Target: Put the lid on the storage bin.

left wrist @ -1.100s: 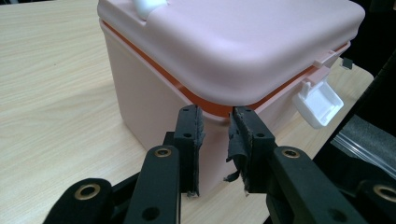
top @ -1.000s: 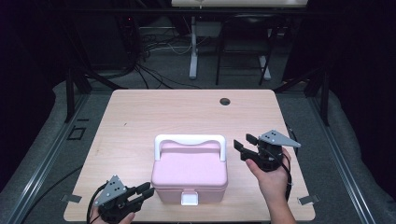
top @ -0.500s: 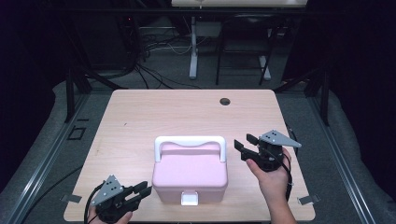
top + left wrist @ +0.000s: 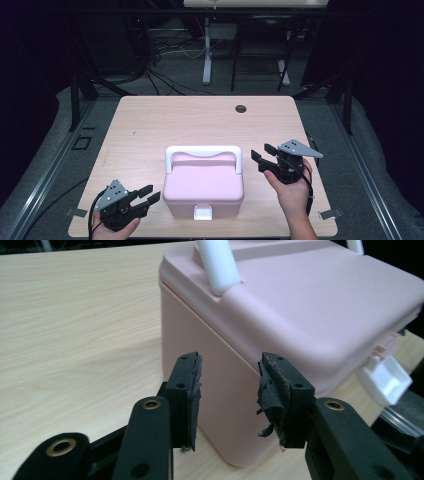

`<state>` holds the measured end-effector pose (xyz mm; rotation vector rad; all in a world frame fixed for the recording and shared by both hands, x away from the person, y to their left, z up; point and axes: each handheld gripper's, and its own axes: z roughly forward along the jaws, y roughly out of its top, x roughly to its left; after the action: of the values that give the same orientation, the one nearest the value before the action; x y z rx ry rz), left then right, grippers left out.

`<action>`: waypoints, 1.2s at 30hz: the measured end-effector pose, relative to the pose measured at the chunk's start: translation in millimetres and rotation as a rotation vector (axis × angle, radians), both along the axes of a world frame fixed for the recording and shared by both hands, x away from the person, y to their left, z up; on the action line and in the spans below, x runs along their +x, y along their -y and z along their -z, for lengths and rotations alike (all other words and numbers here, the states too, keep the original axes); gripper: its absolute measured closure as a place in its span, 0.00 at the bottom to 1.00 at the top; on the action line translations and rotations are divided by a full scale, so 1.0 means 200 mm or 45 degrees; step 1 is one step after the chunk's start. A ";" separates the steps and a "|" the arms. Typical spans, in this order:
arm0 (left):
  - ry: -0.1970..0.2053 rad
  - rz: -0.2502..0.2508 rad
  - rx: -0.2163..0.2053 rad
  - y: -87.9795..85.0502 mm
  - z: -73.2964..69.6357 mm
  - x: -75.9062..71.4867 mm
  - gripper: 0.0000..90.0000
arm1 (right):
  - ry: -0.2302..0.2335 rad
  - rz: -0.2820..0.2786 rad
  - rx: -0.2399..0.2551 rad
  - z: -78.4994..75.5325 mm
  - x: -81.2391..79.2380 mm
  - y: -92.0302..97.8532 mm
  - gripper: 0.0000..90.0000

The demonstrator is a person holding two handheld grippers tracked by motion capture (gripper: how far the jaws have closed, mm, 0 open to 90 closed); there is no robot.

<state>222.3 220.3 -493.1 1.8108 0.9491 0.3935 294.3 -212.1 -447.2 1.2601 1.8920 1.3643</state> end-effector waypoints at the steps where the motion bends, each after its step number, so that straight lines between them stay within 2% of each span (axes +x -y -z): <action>1: -0.004 -0.003 0.004 0.00 0.00 0.01 0.66 | -0.002 0.000 0.000 0.00 0.00 0.00 0.51; 6: 0.010 -0.033 0.011 -0.03 -0.01 0.05 0.65 | -0.006 -0.001 -0.001 0.00 0.00 0.00 0.50; 10: 0.006 -0.072 -0.005 -0.07 -0.02 0.09 0.64 | -0.006 -0.001 0.000 0.00 0.00 0.00 0.50; 16: -0.013 -0.111 0.011 -0.10 -0.02 0.16 0.63 | -0.008 0.001 -0.001 0.01 0.00 0.00 0.50; 22: -0.020 -0.119 0.006 -0.10 -0.02 0.23 0.61 | -0.012 0.005 -0.001 0.01 0.00 0.01 0.50; 32: -0.047 -0.137 -0.001 -0.08 0.04 0.33 0.59 | -0.015 0.012 0.004 0.02 0.01 0.02 0.50; 34: -0.052 -0.136 -0.011 -0.09 0.06 0.34 0.58 | -0.018 0.013 0.004 0.03 0.01 0.02 0.50; 36: -0.055 -0.149 0.001 -0.09 0.08 0.35 0.58 | -0.018 0.014 0.006 0.03 0.01 0.02 0.50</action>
<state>291.3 238.0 -509.6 1.7755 1.0881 0.4287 295.5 -216.4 -453.0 1.2834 1.8896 1.3583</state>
